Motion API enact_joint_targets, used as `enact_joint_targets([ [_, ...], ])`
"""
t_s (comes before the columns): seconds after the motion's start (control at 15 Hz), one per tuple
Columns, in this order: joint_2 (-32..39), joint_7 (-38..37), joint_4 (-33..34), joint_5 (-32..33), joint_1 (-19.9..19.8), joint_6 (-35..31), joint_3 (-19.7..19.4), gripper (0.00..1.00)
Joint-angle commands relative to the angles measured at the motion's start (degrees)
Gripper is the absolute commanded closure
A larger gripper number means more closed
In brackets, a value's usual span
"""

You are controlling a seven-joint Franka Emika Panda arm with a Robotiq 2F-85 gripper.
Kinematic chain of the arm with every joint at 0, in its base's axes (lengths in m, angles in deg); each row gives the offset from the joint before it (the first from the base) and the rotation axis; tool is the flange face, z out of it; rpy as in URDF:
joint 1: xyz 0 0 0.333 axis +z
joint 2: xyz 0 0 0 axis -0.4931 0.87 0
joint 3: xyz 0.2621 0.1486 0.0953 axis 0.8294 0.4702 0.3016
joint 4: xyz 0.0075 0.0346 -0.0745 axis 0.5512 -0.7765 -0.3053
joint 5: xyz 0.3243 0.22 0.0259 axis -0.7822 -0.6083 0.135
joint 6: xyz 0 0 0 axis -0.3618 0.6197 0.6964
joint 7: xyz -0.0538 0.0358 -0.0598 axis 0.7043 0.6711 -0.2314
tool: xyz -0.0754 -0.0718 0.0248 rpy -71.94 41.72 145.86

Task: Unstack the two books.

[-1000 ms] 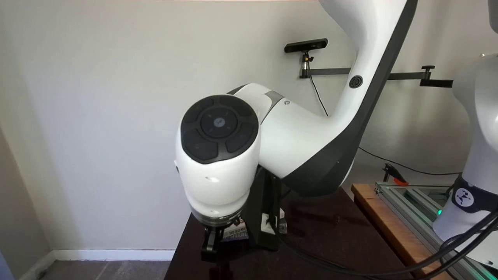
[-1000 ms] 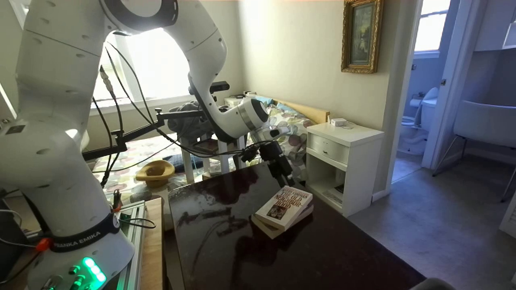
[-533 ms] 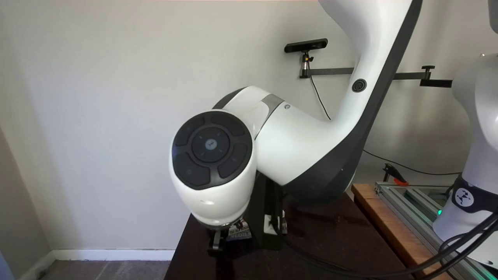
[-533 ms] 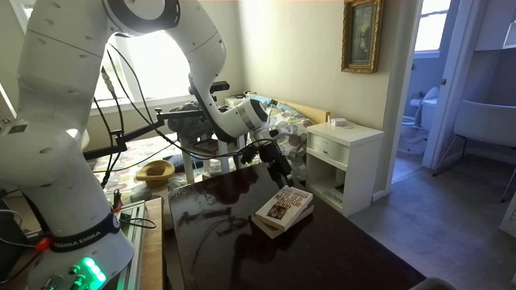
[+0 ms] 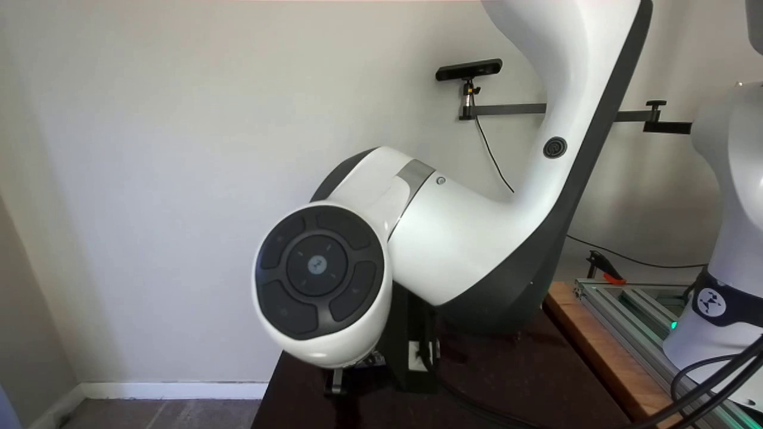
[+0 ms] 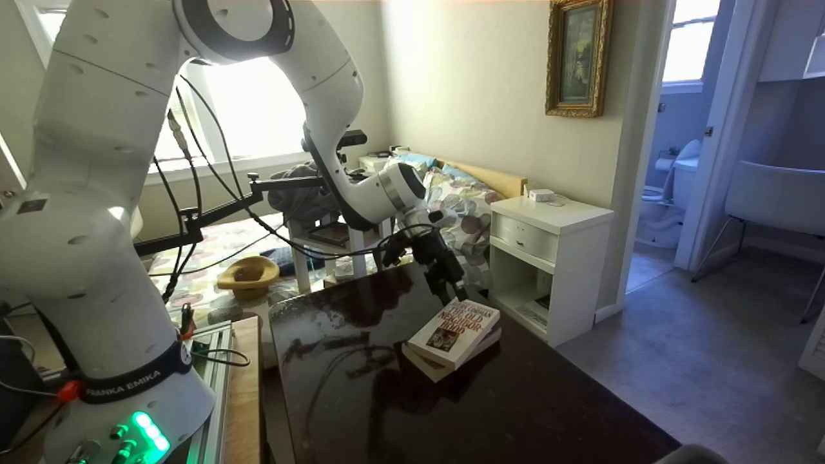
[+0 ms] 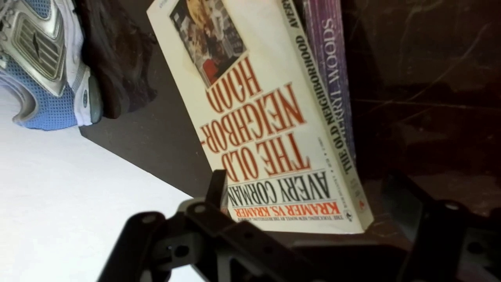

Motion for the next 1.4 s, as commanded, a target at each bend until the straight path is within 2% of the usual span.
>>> enact_joint_targets([
  [0.0, 1.9, 1.0, 2.6, 2.0, 1.7, 3.8, -0.4, 0.00],
  [0.4, 2.9, 1.8, 3.8, 4.4, 2.5, 7.6, 0.1, 0.00],
  [1.07, 4.7, 3.0, 4.5, 5.8, 2.8, 9.1, 0.4, 0.00],
  [1.13, 4.9, 3.1, 4.6, 6.0, 2.9, 9.6, 0.4, 0.02],
  [1.2, 5.0, 3.3, 4.7, 6.2, 2.9, 10.0, 0.4, 0.12],
  [1.27, 5.1, 3.4, 4.7, 6.4, 2.9, 10.3, 0.5, 0.26],
  [1.33, 5.2, 3.5, 4.8, 6.7, 2.9, 10.4, 0.5, 0.32],
])
